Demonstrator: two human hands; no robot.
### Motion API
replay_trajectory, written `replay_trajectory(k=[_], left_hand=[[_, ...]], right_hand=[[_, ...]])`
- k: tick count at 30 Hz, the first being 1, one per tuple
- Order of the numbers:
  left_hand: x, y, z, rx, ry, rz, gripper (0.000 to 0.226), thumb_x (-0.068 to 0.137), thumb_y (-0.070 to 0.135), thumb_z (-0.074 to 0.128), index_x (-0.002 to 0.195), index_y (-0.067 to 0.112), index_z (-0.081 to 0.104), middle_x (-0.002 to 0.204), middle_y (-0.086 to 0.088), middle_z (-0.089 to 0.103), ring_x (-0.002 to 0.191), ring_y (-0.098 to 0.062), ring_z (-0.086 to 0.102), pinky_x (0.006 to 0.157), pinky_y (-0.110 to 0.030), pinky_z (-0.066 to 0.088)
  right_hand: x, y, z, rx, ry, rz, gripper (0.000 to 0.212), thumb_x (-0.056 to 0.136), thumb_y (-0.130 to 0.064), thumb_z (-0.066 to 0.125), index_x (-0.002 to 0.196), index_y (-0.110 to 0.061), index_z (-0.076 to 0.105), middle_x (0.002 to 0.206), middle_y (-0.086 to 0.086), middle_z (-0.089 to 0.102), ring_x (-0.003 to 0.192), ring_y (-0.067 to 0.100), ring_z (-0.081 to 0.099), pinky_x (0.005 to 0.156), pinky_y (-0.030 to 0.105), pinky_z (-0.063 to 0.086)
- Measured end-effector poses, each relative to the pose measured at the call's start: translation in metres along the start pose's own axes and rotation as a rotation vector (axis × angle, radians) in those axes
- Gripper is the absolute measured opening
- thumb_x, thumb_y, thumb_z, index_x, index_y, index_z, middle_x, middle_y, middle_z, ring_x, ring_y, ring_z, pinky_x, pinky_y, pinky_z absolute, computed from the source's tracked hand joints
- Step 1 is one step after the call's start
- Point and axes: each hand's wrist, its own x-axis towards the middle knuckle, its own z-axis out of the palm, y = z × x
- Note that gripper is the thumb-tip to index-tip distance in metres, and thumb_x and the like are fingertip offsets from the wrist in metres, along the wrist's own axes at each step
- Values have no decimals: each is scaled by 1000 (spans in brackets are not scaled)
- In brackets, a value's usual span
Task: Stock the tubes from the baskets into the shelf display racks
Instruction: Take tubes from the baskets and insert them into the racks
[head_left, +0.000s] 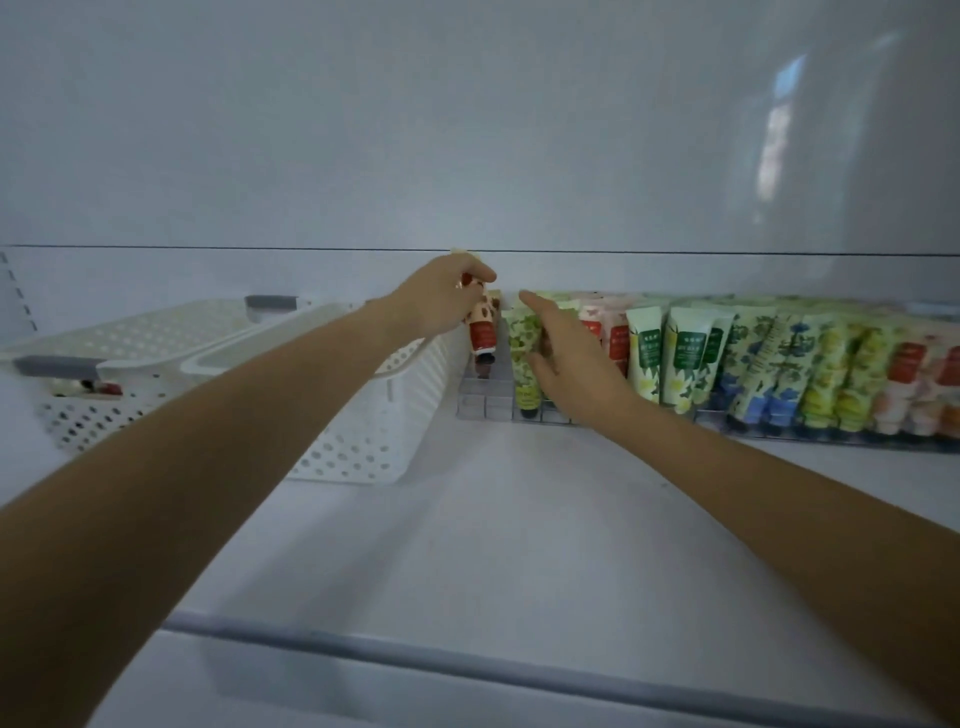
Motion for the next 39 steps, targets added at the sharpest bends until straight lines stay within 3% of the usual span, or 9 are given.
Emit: replay_trajectory(k=[3,5,8,12,16,19,27,33,39], left_hand=[[1,-6,-2,-25,30,6,29,96,11,42,122,16,55,124,2,47,109,-18,52,89,-26,44],[2,-12,-4,-52,63,14,28,95,10,44,119,17,56,117,6,45,116,-19,50,96,-30,44],[4,-12,-8,-129,116,9,32,93,5,48,120,20,54,122,5,43,100,-16,55,80,-27,52],[14,-3,-15,-87,78,14,43,89,2,53,127,21,46,110,3,43,80,-15,56,66,-24,52],[28,9,-18,108,-57,128,41,82,8,66,119,18,51,112,5,46,93,-14,51,74,-21,44],[36,14,-14,184,-91,163,40,80,11,68,116,19,52,110,9,45,89,-10,48,63,-8,37],[67,2,-2,268,-126,189,39,83,-1,56,118,16,53,128,0,50,107,-14,46,83,-21,35],[80,-6,7,310,-143,207,37,78,1,63,112,14,56,121,-1,53,99,-13,47,78,-21,36],[85,-13,13,393,-194,239,35,78,4,66,110,14,57,121,-4,56,112,-19,49,83,-25,38]], right_hand=[[-14,-4,-5,-285,77,-127,62,89,-4,52,145,-10,27,142,19,32,115,28,48,85,36,47],[-29,-5,-4,-384,137,-225,59,82,-2,60,137,-3,41,139,26,38,123,38,45,95,45,45],[-47,0,2,-399,59,-285,53,78,-4,64,129,-1,51,136,26,42,125,40,43,103,48,37],[-49,10,4,-340,-154,-80,51,90,-19,53,139,-13,39,148,12,25,137,29,21,110,45,25],[-48,13,6,-327,-196,-35,55,91,-22,50,143,-17,31,140,7,34,130,23,29,106,38,32],[-49,11,6,-318,-178,-13,54,92,-21,48,143,-17,32,130,7,47,123,22,36,102,35,35],[-50,12,8,-328,-179,-23,52,93,-24,46,143,-20,31,128,3,49,123,19,36,102,34,33],[-49,14,8,-340,-191,-38,52,94,-26,44,144,-21,29,129,0,47,123,17,35,103,29,30],[-49,14,8,-346,-196,-48,52,94,-27,42,144,-21,28,130,0,46,124,16,33,103,28,28]])
